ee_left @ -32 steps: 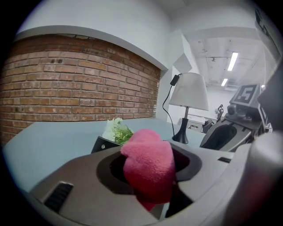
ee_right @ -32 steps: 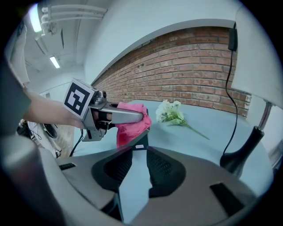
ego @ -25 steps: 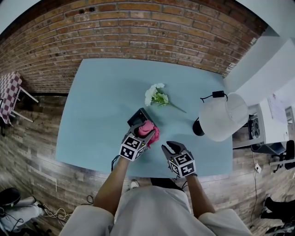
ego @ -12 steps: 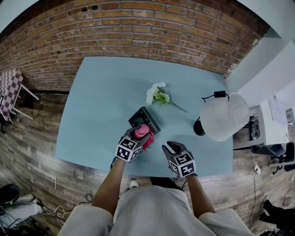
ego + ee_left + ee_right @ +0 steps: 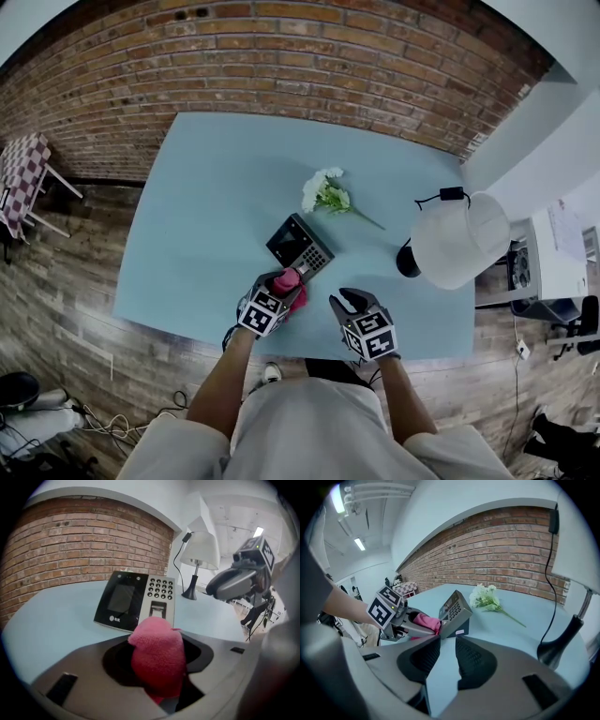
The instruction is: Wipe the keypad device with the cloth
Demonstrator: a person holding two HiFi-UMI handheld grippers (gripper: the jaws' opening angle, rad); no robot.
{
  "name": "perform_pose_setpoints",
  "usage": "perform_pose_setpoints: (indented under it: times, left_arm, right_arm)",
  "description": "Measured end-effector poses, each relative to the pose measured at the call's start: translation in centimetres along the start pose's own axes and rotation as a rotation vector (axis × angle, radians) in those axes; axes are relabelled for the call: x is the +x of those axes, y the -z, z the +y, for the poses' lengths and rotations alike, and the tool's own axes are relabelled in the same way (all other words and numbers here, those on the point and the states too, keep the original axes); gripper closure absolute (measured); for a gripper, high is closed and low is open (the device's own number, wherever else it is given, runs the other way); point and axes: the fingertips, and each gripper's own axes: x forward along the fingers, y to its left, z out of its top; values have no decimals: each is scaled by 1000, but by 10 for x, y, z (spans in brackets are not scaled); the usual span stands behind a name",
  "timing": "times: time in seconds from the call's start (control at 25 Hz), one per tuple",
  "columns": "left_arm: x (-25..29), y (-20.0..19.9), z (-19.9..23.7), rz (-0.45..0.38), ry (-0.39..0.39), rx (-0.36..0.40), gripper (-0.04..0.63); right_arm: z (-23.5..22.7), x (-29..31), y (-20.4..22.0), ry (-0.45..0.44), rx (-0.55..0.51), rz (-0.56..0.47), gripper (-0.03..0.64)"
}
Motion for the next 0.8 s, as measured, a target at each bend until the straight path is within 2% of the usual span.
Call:
perform_pose_setpoints:
  times: [0.12,0.24,0.48,0.68,0.8]
  left_arm:
    - [1,14,-5,54,-12,26,367]
    - [1,16,-6,58,-15,10,368]
    - [-16,17,-7,25,-24,-30,364]
    - [-42,21,-2,-10,-63,-67,362]
    - [-61,18,0,-43,-88,-70,362]
  right_arm:
    - [0,-1,0,4,0,6,489]
    - [-3,-2,2,10,6,9,488]
    - [-2,-6,-3,30,21,-7,489]
    - [3,-13,-14,51,32,-43,489]
    - [10,-18,-18,62,5,-54,489]
